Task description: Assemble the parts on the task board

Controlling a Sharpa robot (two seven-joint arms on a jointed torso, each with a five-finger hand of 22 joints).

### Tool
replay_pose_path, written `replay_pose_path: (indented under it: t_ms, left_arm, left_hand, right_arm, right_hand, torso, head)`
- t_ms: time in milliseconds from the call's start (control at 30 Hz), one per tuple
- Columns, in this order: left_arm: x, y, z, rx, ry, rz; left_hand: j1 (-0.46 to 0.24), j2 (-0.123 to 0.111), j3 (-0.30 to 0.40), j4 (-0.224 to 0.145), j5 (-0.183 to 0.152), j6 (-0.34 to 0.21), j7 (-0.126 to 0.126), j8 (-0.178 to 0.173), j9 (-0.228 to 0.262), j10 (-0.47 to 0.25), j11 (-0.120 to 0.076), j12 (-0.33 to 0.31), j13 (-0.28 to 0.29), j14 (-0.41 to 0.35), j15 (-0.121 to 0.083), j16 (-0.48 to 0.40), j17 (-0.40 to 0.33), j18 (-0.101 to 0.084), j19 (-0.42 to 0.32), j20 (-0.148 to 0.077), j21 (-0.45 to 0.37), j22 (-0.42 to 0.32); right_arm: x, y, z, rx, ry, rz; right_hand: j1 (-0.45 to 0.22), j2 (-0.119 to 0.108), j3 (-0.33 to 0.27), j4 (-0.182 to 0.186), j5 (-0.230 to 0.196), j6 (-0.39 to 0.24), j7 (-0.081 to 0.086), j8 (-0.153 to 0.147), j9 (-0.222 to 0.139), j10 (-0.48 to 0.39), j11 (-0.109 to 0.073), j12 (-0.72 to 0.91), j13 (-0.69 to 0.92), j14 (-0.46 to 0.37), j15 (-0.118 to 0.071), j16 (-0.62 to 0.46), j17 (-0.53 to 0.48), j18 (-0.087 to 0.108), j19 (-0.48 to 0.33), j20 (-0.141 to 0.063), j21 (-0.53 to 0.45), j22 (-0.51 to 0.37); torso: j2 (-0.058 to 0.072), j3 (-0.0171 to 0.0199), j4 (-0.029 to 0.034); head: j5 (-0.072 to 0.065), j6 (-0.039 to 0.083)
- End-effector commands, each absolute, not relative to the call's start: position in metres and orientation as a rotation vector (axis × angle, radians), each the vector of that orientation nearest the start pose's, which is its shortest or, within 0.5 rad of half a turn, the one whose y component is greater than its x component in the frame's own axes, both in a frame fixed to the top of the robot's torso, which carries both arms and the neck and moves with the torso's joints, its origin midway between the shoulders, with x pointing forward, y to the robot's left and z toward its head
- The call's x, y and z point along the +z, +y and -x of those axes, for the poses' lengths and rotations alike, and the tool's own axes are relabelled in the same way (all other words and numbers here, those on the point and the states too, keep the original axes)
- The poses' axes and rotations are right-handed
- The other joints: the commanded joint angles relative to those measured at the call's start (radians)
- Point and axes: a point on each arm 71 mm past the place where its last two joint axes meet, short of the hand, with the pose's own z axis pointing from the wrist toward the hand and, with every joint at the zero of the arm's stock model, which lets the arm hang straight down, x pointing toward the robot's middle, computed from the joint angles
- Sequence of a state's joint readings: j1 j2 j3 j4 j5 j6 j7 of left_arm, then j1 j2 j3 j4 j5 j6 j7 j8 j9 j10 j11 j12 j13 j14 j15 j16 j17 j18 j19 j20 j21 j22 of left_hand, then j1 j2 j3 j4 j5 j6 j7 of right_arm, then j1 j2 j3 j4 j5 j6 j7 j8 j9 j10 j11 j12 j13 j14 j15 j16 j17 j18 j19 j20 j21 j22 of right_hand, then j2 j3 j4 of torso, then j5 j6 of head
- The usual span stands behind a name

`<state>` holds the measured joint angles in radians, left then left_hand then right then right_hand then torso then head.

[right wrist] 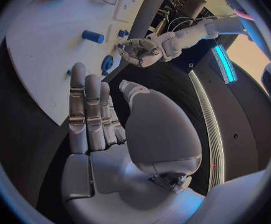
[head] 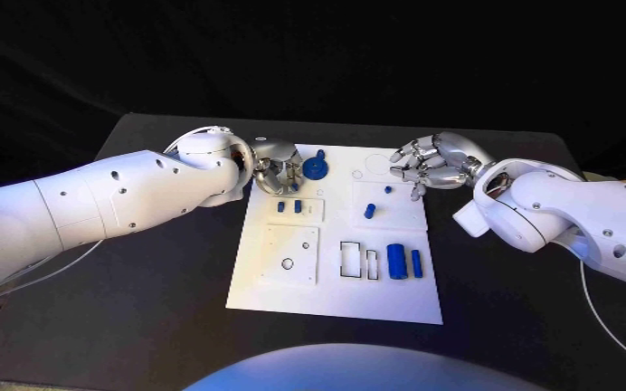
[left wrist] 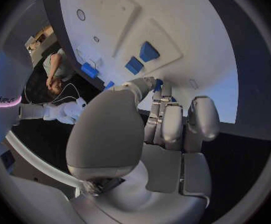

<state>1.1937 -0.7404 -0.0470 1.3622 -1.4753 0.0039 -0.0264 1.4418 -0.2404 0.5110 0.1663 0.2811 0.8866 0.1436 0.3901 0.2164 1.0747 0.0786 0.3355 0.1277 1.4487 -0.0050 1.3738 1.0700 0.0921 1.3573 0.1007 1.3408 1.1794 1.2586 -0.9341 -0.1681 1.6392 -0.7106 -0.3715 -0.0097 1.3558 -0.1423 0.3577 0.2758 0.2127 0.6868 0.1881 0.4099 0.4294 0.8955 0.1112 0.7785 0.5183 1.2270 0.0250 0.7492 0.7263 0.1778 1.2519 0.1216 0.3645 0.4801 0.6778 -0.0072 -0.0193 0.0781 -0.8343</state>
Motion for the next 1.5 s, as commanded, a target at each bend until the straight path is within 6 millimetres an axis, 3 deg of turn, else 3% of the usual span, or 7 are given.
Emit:
replay_pose_path:
  t_ms: [33,700,967,1500]
  left_arm:
    - [-0.2200,0.1876,-0.5022,-0.625,1.966,-0.336]
    - [-0.2200,0.1910,-0.5022,-0.615,1.968,-0.325]
    - [-0.2190,0.1930,-0.5020,-0.621,1.957,-0.316]
    - [-0.2181,0.1955,-0.5008,-0.630,1.953,-0.309]
  left_hand:
    - [-0.015,0.000,-0.006,0.005,-0.003,-0.017,0.003,-0.014,-0.004,-0.012,0.002,-0.007,0.002,-0.001,0.008,-0.005,-0.004,-0.004,-0.003,0.005,-0.007,-0.003]
    - [-0.025,-0.006,-0.013,0.011,-0.002,-0.031,0.004,-0.032,-0.003,-0.054,0.015,-0.020,0.002,-0.006,0.019,-0.008,-0.017,-0.001,-0.012,0.012,-0.016,-0.018]
    - [-0.027,-0.007,-0.029,0.012,-0.002,-0.024,-0.011,-0.040,0.006,-0.126,0.033,-0.023,0.006,-0.019,0.034,-0.016,-0.044,0.005,-0.032,0.024,-0.037,-0.049]
    - [-0.023,-0.001,-0.031,0.011,-0.002,-0.015,-0.014,-0.038,0.010,-0.138,0.035,-0.016,0.009,-0.021,0.037,-0.015,-0.045,0.007,-0.036,0.026,-0.041,-0.055]
  right_arm:
    - [-0.2012,-0.2181,-0.4565,1.005,1.837,-0.515]
    - [-0.2012,-0.2190,-0.4567,1.002,1.836,-0.517]
    - [-0.2013,-0.2196,-0.4569,1.000,1.836,-0.519]
    - [-0.2017,-0.2202,-0.4575,0.997,1.837,-0.520]
  right_hand:
    - [0.002,0.001,0.002,0.000,0.004,0.008,0.005,0.003,-0.002,-0.007,-0.003,-0.003,-0.001,-0.001,0.002,-0.004,0.001,0.004,0.007,0.003,-0.006,-0.001]
    - [0.002,0.000,0.002,0.000,0.004,0.008,0.005,0.004,-0.002,-0.007,-0.003,-0.003,-0.003,-0.001,0.002,-0.005,0.002,0.004,0.008,0.003,-0.008,-0.003]
    - [0.002,0.000,0.002,0.000,0.004,0.008,0.005,0.004,-0.002,-0.007,-0.003,-0.003,-0.003,-0.001,0.002,-0.005,0.002,0.004,0.008,0.003,-0.008,-0.003]
    - [0.002,0.000,0.002,0.000,0.004,0.008,0.005,0.004,-0.002,-0.007,-0.003,-0.003,-0.003,-0.001,0.002,-0.005,0.002,0.004,0.008,0.003,-0.008,-0.003]
  torso:
    - [0.000,0.0000,0.0000]
    - [0.000,-0.0004,-0.0004]
    - [0.000,-0.0007,0.0002]
    - [0.000,-0.0007,-0.0002]
  head:
    - [0.000,0.001]
    - [0.001,0.000]
    - [0.000,0.000]
    - [0.000,0.000]
